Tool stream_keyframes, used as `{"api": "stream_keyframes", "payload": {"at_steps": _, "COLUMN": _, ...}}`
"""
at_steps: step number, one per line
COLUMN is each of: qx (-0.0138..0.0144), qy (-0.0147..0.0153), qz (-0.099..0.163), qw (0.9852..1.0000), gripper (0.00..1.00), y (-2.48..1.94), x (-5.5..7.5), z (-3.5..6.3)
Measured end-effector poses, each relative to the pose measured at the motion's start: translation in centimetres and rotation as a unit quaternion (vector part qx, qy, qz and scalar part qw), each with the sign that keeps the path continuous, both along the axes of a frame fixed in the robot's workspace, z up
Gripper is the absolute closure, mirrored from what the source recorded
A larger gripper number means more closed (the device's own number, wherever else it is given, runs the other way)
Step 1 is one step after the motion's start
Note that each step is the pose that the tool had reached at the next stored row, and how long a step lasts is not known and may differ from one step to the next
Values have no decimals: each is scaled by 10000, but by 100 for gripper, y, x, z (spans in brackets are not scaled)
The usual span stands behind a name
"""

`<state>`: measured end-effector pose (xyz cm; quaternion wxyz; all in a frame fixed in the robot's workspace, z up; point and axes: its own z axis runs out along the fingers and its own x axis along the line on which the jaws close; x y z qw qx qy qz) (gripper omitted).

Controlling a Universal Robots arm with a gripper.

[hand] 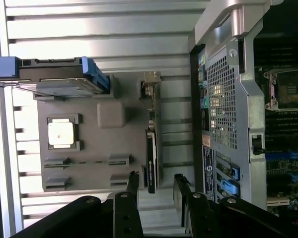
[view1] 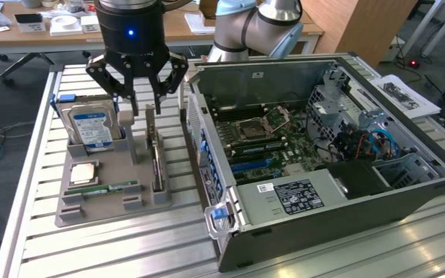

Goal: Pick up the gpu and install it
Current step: 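Pick up the gpu and move the gpu toward the slot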

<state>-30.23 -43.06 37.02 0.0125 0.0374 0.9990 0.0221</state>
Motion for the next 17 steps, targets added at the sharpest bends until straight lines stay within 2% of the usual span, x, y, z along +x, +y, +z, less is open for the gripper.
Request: {"api": "stream_keyframes", "payload": {"at_steps": 17, "qx": 0, "qy": 0, "qz": 0, "qw": 10000, "gripper": 58, "y": 0, "x": 0, "z": -250}}
